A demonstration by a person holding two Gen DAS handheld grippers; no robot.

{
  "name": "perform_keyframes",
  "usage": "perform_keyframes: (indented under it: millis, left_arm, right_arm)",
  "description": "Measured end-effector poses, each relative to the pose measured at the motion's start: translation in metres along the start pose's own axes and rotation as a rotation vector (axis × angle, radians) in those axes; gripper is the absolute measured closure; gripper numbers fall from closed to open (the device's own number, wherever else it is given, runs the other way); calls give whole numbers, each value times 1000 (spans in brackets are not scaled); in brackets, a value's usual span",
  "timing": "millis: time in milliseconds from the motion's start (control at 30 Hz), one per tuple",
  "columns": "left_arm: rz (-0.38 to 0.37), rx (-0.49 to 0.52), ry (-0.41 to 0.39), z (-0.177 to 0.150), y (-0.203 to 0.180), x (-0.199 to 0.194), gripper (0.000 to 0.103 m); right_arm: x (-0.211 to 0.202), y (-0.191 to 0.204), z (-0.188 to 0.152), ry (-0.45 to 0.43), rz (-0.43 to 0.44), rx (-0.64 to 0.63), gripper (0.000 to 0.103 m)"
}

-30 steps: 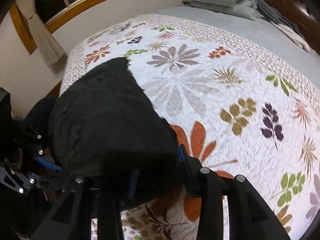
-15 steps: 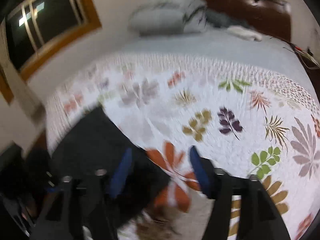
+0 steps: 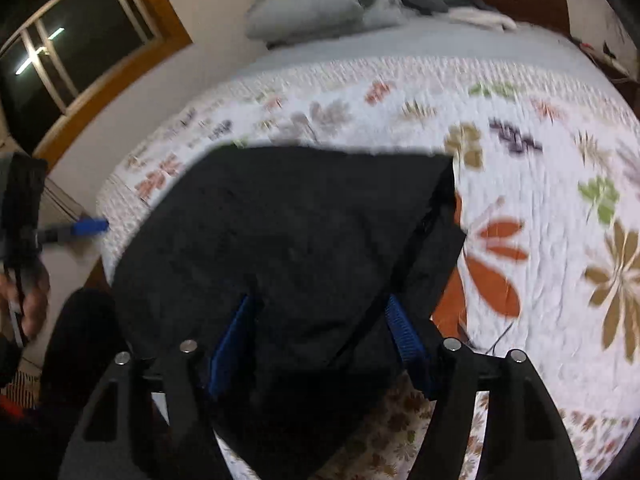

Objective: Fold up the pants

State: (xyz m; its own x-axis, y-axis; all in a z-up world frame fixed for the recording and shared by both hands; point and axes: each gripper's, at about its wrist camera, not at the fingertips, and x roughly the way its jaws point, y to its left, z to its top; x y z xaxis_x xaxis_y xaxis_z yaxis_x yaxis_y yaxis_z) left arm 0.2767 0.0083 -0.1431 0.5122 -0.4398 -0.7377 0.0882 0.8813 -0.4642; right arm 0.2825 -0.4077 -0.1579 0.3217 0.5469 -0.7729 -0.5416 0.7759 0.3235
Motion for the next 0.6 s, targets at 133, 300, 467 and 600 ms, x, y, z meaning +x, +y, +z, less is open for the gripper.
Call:
perform_keyframes:
  millis: [133,300,467,600]
  left_arm:
    - [-38,-103,40,24,51,8,9]
    - [-133,-188,116,41,90,26,9]
    - [-204,-225,173,43,109,42,9]
    - [-263,-236,151,37,110,40,9]
  right_arm:
    - [-3,-5,-3,5,-24,44,33]
    - [-14,-21,-13,53,-31,191,19]
    - [-35,-46,-23,57,37,421,17]
    - [-60,-45,-9,-74,202,490,16]
